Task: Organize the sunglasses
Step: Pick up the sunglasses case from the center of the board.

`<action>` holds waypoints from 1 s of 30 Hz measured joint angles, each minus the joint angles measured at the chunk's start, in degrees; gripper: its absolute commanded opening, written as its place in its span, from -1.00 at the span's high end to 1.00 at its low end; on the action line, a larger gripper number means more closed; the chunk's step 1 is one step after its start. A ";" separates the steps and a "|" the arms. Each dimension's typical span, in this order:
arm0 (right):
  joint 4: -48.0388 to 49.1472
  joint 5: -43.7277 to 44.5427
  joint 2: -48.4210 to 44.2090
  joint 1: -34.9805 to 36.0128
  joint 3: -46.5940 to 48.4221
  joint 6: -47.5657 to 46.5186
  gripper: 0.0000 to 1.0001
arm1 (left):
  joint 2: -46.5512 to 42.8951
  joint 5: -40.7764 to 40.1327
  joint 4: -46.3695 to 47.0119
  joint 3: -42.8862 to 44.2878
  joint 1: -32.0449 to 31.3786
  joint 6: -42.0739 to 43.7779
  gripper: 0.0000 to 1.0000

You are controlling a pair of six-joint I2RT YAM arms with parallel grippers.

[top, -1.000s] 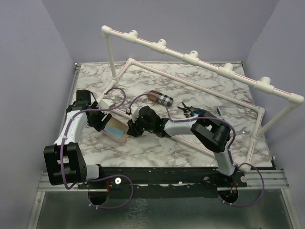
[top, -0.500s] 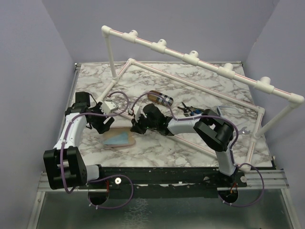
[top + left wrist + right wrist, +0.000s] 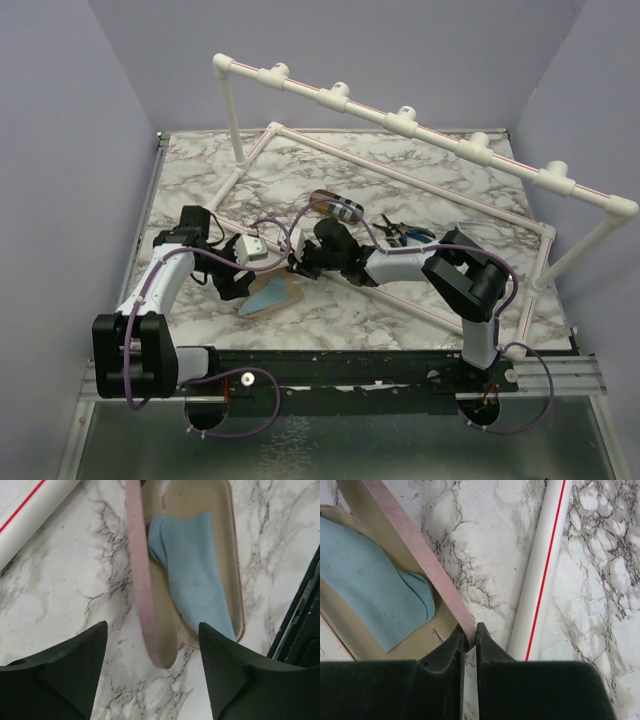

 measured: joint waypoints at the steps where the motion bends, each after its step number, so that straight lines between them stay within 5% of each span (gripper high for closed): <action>1: 0.76 0.07 -0.24 0.00 -0.52 -0.50 0.83 | -0.04 0.02 0.11 -0.57 -0.94 -0.26 -0.28; 7: 2.93 0.13 -1.73 0.00 -2.93 -2.56 0.83 | -0.79 -0.22 3.54 -2.32 -3.80 -4.94 0.20; 15: 2.97 0.39 -1.77 -0.02 -2.95 -2.10 0.84 | -1.25 -1.33 7.10 -4.81 -5.92 -9.25 0.41; 20: 3.32 0.33 -1.75 -0.35 -2.95 -0.11 0.82 | -2.05 -2.27 8.31 -5.22 -6.25 -11.17 1.00; 26: 4.90 0.17 -1.75 -0.57 -3.72 3.37 0.74 | -2.54 -5.33 10.71 -5.20 -6.91 -13.92 1.00; 30: 6.78 0.20 -1.75 -0.70 -4.37 5.01 0.43 | -3.87 -6.86 10.73 -5.18 -7.78 -16.96 1.00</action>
